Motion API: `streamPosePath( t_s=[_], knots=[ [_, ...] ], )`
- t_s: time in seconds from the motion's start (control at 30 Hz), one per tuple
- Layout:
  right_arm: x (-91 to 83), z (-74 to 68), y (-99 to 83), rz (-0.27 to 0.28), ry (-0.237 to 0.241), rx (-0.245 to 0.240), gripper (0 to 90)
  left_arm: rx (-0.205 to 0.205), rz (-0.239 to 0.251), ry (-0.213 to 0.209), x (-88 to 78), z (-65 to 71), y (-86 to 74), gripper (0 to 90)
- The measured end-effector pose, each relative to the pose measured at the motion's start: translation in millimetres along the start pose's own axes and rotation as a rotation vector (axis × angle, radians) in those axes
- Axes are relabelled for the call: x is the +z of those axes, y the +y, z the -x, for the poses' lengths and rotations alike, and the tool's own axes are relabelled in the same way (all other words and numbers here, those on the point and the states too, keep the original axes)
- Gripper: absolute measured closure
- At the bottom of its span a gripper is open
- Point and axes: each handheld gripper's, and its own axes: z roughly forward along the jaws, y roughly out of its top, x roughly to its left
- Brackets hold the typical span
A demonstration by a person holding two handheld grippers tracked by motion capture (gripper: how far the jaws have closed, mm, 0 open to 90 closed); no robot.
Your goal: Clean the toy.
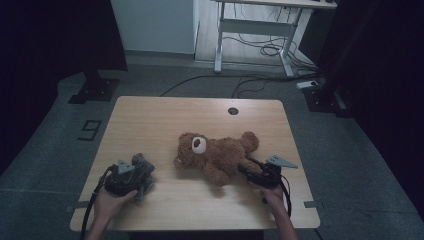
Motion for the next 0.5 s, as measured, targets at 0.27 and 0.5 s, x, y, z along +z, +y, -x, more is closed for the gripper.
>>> streamPosePath(
  t_s=[0.27,0.5],
  knots=[
    [-8.8,-2.3,1.8,0.023,0.004,-0.021,31.6,-0.010,0.117,-0.059,-18.5,4.0,9.9,27.0],
    [-13.3,-6.2,3.2,0.016,-0.004,-0.050,28.9,0.019,0.145,-0.094,-27.4,16.5,19.5,24.4]
  ],
)
